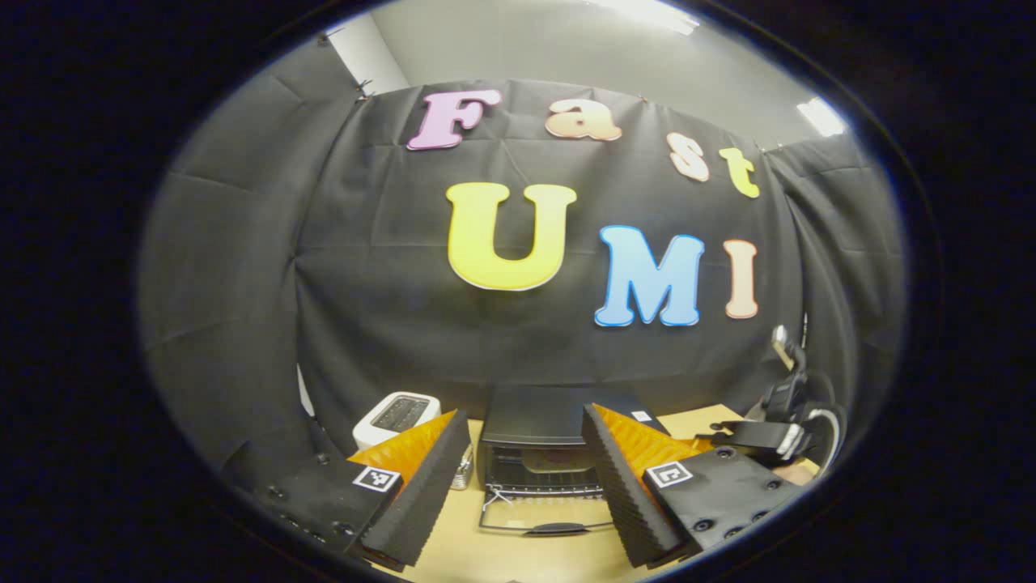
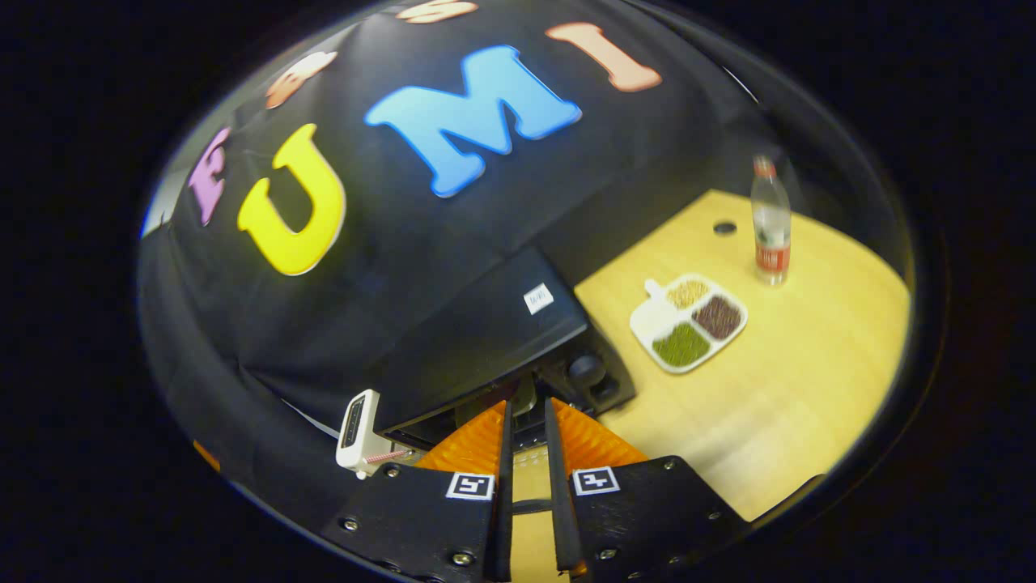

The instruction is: Open the electric oven with the left hand, put the food in, and close the electric oven.

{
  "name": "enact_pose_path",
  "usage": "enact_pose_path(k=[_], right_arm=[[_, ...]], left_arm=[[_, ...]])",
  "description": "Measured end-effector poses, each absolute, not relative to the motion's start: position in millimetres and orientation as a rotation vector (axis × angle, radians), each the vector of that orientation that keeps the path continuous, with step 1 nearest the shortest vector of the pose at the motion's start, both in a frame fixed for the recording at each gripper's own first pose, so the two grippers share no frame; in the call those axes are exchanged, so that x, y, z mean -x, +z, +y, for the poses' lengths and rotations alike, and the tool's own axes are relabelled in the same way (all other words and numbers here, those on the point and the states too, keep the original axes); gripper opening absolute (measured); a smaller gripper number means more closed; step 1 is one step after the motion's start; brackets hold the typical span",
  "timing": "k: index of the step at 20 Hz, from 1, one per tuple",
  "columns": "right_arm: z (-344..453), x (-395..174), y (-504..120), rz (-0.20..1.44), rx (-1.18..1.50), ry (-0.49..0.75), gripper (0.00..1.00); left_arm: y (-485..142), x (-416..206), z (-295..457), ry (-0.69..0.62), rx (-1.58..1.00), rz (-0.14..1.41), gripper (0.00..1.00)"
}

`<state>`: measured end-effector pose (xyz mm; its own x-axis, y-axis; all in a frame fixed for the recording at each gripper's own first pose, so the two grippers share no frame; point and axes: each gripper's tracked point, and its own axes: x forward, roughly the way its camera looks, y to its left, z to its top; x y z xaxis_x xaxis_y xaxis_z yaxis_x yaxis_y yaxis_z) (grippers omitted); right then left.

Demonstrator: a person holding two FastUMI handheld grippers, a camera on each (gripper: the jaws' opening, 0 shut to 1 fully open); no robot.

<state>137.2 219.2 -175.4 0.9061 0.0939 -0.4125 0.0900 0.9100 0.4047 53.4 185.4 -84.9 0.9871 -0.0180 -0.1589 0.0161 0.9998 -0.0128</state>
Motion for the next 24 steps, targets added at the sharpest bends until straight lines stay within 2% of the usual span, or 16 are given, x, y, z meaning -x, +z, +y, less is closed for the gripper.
enact_pose_path(k=[5,7,9,12,14,15,18,19,21,22,24], right_arm=[[183.9,-90.2,-61.3,0.082,-0.192,0.074,0.21],[172.9,-68.4,-39.2,-0.015,-0.132,0.077,0.21],[159.7,-47.5,-29.7,-0.049,-0.107,0.072,0.3],[139.5,-36.7,-23.9,-0.062,-0.076,0.042,0.99],[134.8,-33.2,-24.4,-0.055,-0.087,0.035,0.98],[131.3,-33.6,-27.1,-0.048,-0.097,0.027,0.98],[117.9,-35.2,-32.1,-0.024,-0.104,0.007,0.98],[114.9,-34.7,-35.1,-0.016,-0.104,0.001,0.98],[109.6,-35.5,-43.3,0.008,-0.108,-0.005,0.98],[109.6,-36.9,-47.9,0.026,-0.116,0.002,0.98],[105.3,-38.8,-56.1,0.055,-0.124,0.001,0.98]], left_arm=[[-74.5,-51.9,147.1,-0.09,-0.006,0.132,0.99],[-75.4,-54.4,136.6,-0.107,-0.012,0.126,0.99],[-80.6,-55.0,128.6,-0.115,-0.01,0.138,0.97],[-97.2,-56.9,121.2,-0.115,0.001,0.188,0.91],[-118.2,-59.2,116.7,-0.115,0.015,0.255,0.91],[-127.9,-59.6,114.4,-0.115,0.023,0.287,0.95],[-160.0,-64.3,120.6,-0.092,0.005,0.361,0.99],[-168.3,-66.3,122.0,-0.089,-0.006,0.379,0.92],[-194.7,-75.5,115.1,-0.102,-0.011,0.442,0.99],[-209.5,-74.6,113.4,-0.11,-0.012,0.483,0.91],[-244.1,-72.3,111.2,-0.12,-0.016,0.575,0.95]])
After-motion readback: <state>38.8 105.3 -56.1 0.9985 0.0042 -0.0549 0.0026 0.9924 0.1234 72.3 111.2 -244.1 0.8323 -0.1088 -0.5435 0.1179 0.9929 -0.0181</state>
